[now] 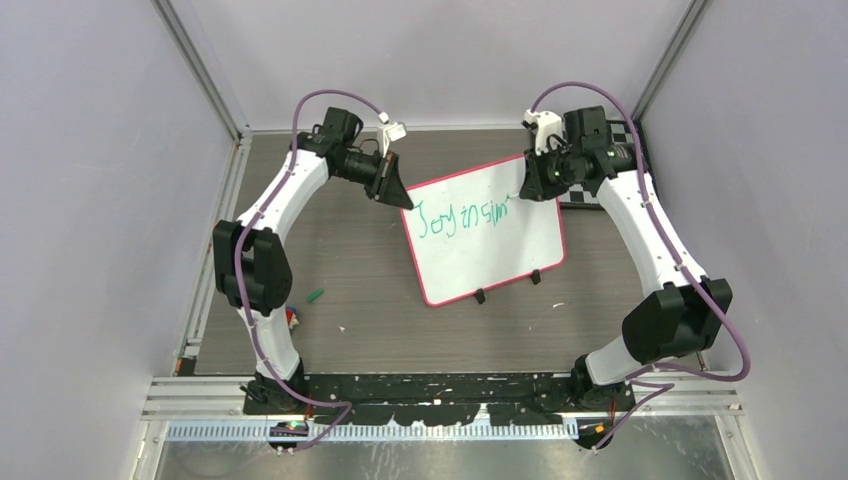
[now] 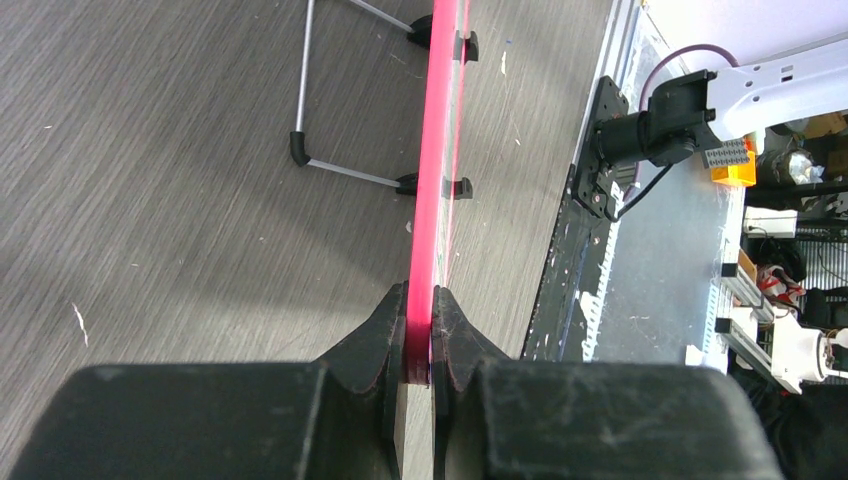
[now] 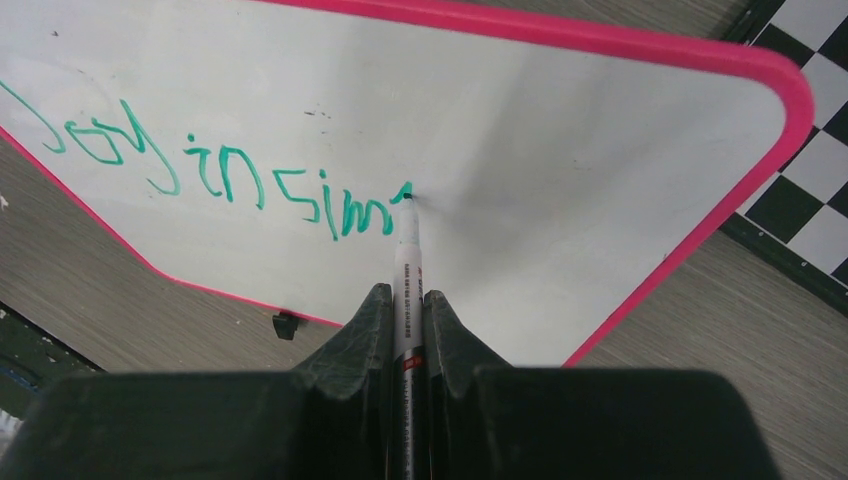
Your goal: Write a sentence on the whiteboard
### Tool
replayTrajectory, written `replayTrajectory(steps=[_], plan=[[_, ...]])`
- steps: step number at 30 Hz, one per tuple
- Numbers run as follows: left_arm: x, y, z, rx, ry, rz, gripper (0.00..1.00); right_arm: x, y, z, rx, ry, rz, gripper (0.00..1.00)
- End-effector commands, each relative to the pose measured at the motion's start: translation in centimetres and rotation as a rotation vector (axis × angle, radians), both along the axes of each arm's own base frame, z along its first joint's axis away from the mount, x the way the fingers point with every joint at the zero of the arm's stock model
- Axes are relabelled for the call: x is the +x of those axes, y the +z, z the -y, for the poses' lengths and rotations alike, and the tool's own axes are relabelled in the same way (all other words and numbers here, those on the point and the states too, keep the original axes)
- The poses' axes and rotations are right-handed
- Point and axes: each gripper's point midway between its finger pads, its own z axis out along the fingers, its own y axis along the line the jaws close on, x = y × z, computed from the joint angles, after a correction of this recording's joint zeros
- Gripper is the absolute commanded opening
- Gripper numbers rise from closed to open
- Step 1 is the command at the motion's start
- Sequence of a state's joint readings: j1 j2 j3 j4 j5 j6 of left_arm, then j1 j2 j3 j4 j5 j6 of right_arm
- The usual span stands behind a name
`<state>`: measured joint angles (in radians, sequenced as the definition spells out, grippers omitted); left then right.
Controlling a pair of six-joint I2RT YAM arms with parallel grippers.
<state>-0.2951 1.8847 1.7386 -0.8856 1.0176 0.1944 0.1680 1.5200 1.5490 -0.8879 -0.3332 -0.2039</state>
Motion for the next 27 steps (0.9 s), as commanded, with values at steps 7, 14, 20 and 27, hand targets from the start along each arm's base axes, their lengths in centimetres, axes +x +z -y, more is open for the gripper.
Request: replayTrajectory(steps=[7,14,20,27], plan=[[0.0,-0.5,0.0,0.034,-0.004,0.068,0.0,-1.2,-1.8,0.4,-0.009,-0.006,-0.011,0.0],[0.0,-0.4,-0.1,0.033,-0.004,0.071,0.0,-2.2,-3.3,-0.6,0.02,0.01,-0.065,0.0],[-0.1,-0.3,0.0,0.031,-0.005,0.071,0.0,-2.5,-0.8,-1.3,0.051,0.039,-0.043,0.0],[-0.2,-0.2,-0.1,0.029,-0.006,0.074,0.0,-1.9,2.4,-0.9,0.082,0.022,0.012,0.0]])
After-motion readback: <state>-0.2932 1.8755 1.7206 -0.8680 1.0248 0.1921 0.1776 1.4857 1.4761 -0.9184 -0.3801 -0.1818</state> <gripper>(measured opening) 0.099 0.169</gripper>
